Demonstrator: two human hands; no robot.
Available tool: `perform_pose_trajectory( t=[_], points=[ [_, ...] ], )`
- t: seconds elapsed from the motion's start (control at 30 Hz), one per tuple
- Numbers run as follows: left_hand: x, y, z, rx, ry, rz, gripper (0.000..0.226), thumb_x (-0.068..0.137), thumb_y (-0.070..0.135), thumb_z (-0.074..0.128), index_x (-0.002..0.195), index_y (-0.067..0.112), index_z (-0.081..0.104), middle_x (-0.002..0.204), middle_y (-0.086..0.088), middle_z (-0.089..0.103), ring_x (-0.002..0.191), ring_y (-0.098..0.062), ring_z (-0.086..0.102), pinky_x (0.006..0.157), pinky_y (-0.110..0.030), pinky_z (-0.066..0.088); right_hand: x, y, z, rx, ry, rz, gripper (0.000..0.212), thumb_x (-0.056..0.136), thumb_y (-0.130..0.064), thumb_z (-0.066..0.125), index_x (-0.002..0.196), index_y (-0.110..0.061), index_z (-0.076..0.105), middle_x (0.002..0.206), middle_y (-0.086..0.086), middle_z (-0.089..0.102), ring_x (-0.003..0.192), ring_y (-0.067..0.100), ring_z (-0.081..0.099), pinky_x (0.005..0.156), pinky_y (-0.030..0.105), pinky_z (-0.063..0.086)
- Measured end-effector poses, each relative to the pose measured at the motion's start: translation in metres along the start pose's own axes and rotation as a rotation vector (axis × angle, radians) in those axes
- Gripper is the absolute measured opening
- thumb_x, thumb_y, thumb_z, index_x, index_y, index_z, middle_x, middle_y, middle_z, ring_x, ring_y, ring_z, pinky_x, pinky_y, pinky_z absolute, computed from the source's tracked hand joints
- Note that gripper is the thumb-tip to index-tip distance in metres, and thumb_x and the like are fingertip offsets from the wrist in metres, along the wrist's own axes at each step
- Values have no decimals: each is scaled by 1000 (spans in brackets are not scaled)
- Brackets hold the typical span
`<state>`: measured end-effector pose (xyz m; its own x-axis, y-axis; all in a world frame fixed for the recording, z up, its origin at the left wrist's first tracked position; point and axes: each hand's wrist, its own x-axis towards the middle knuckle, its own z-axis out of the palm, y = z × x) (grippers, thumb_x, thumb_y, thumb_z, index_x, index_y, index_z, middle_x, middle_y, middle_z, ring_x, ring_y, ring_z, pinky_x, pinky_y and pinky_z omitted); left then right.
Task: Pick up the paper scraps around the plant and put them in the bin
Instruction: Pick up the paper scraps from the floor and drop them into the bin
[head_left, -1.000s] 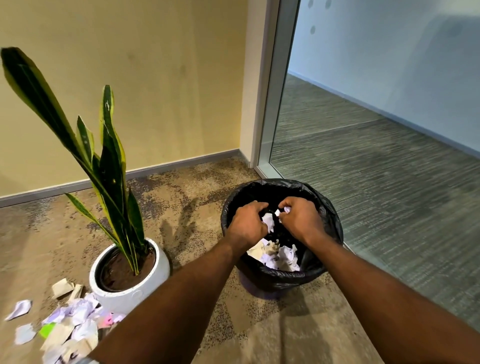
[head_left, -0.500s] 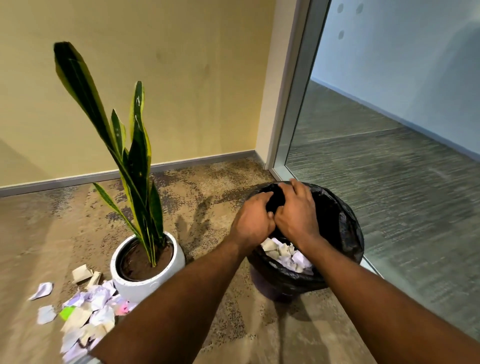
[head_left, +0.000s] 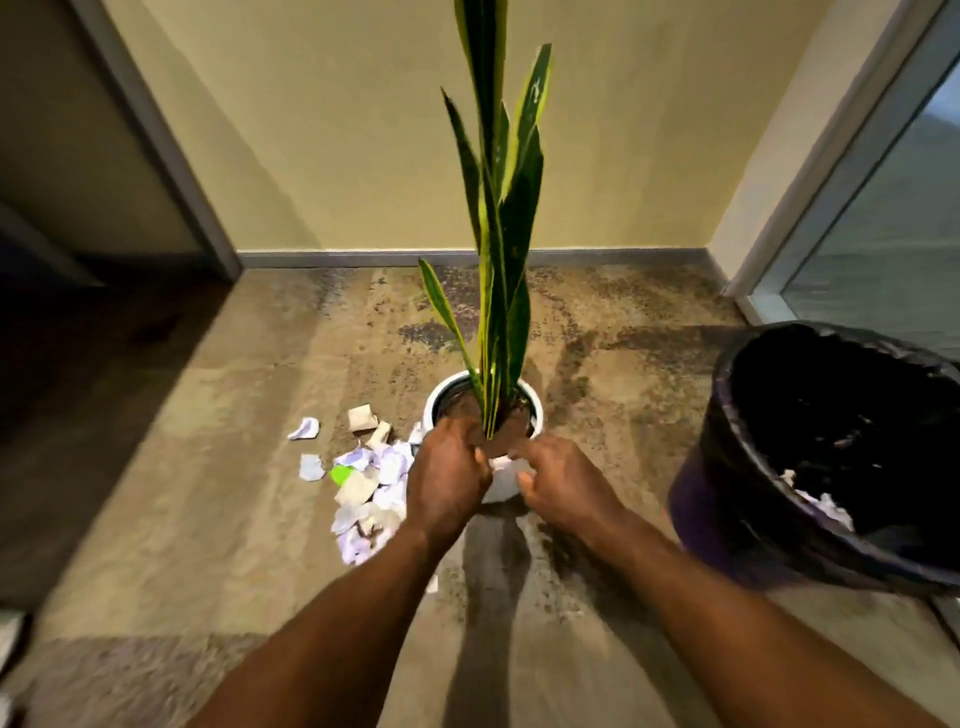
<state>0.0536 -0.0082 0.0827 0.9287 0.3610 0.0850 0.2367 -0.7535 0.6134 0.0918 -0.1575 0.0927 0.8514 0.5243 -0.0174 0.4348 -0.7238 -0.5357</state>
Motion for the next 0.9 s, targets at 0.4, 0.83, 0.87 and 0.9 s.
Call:
perform_pose_trajectory(
  t=[0.4, 0.83, 0.87, 0.9],
  points=[
    [-46, -131, 31, 398, -552, -213, 39, 89, 34, 58, 126, 22, 54, 125, -12, 48, 117, -33, 52, 97, -41, 45, -14, -22, 151, -111, -348, 89, 17, 89, -22, 60, 104, -15, 66, 106, 9, 58, 97, 29, 62, 79, 28, 47],
    [-36, -153, 26, 41, -402, -354, 22, 81, 8, 49, 86, 9, 70, 87, -12, 70, 84, -27, 66, 73, -30, 51, -16, -12, 200, -347, -419, -201, 24, 90, 1, 48, 109, -7, 60, 109, 14, 53, 99, 31, 55, 77, 39, 48],
    [-37, -155, 23, 8, -389, -365, 24, 79, 7, 49, 88, 9, 72, 87, -10, 72, 84, -25, 67, 74, -29, 52, -17, -10, 202, -364, -407, -227, 25, 88, 3, 49, 109, -6, 60, 109, 14, 54, 99, 30, 55, 76, 39, 48],
    [-38, -157, 20, -8, -379, -366, 28, 78, 7, 50, 94, 10, 73, 91, -8, 73, 86, -23, 68, 77, -29, 53, -17, -9, 204, -373, -401, -246, 27, 86, 5, 50, 109, -6, 60, 108, 14, 55, 98, 29, 55, 76, 39, 48]
  ],
)
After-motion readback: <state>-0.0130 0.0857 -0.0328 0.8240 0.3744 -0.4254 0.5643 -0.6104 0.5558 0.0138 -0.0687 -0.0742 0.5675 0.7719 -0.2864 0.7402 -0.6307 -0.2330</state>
